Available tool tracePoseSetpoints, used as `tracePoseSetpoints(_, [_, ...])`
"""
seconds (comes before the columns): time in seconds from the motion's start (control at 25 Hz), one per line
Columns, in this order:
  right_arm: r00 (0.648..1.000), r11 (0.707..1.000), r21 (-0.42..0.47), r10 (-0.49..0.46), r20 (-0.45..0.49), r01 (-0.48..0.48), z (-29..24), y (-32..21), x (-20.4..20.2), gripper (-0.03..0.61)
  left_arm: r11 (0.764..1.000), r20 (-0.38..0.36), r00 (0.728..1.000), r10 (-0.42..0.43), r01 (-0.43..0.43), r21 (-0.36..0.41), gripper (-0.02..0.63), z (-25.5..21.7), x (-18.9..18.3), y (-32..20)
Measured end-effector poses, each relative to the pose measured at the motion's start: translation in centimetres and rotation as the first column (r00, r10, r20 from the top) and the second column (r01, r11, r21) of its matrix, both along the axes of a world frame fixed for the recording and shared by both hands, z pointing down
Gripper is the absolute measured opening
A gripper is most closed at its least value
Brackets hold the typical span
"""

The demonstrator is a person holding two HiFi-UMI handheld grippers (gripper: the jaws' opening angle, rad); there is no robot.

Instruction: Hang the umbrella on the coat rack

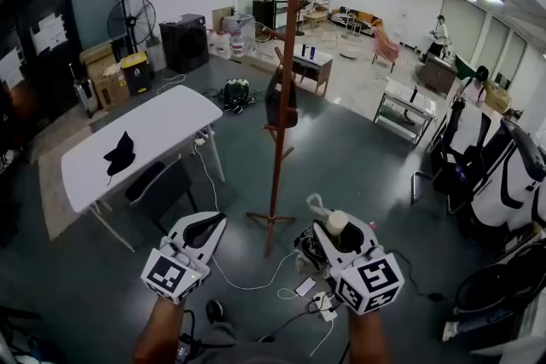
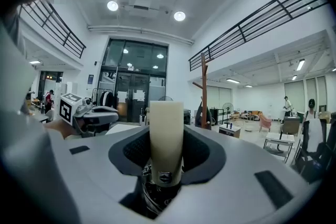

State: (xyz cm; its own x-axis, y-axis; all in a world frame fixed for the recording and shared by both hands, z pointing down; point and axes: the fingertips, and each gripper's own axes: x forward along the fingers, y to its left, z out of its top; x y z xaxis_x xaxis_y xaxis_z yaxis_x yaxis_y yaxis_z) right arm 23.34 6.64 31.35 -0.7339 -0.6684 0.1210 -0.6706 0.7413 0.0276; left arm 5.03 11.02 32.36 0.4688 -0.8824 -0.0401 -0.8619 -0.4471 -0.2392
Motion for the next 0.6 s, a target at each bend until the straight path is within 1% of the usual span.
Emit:
tracePoseSetpoints(0.36, [0.999,0.998,-0.039,0.043,0.01,-0.042,0.5,-1.6,-2.1,0.16,0.999,-0.02,0.999,0.042,-0.043,-0.011,0.018,0.3,-2.6,-2.0])
tracePoseSetpoints(0.6, [0.996,0.995,-0.048,0.088,0.008,-0.088,0.3,-2.9,-4.6,0.16,0.996,-0.032,0.996,0.086,-0.087,-0.024,0.018,0.5,-5.4,-4.0])
